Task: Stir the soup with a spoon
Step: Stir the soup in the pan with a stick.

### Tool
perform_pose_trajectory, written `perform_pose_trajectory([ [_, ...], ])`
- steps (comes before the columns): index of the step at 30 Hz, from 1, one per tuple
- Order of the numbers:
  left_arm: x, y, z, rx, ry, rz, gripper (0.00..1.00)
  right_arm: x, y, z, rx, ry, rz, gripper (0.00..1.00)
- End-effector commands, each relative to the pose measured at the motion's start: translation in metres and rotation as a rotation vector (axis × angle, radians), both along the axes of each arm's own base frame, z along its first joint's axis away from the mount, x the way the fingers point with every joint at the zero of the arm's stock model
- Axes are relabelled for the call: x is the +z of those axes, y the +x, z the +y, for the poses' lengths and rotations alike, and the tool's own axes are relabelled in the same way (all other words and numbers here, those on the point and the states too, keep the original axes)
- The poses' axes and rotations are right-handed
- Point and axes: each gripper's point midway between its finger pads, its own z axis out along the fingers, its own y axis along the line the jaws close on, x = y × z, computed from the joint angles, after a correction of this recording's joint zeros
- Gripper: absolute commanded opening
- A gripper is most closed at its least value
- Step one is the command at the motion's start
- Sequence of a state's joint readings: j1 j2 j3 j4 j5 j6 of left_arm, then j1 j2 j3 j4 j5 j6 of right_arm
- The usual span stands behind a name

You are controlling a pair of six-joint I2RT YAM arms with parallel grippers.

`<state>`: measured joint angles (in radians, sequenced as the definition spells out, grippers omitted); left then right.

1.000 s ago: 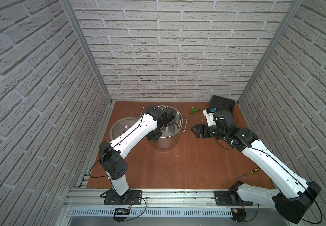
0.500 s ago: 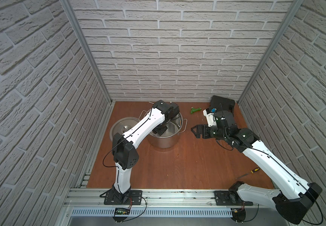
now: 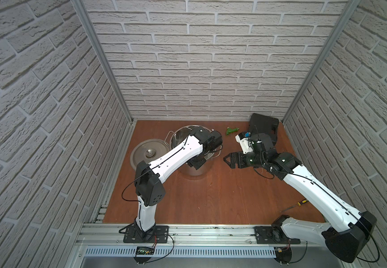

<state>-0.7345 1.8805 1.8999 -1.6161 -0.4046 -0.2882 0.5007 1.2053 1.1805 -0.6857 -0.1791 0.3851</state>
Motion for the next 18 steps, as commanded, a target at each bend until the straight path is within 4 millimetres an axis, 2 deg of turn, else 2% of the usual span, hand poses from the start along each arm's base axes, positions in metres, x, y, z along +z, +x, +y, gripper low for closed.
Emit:
perform_pose_trajectory([
  [1, 0.022, -0.023, 0.039, 0.054, 0.079, 0.013, 0.00, 0.018, 0.007, 0.013, 0.028, 0.054, -0.053, 0.97],
  [6, 0.026, -0.026, 0.059, 0.089, 0.099, 0.015, 0.00, 0.022, 0.010, 0.014, 0.007, 0.073, -0.064, 0.97],
  [10, 0.030, -0.014, 0.065, 0.094, 0.107, 0.000, 0.00, 0.023, 0.007, 0.011, -0.005, 0.083, -0.069, 0.97],
  [15, 0.029, 0.011, 0.054, 0.086, 0.071, -0.041, 0.00, 0.022, 0.004, 0.009, 0.002, 0.071, -0.066, 0.97],
  [18, 0.023, 0.023, 0.037, 0.077, 0.027, -0.046, 0.00, 0.021, 0.002, 0.006, 0.006, 0.048, -0.065, 0.97],
])
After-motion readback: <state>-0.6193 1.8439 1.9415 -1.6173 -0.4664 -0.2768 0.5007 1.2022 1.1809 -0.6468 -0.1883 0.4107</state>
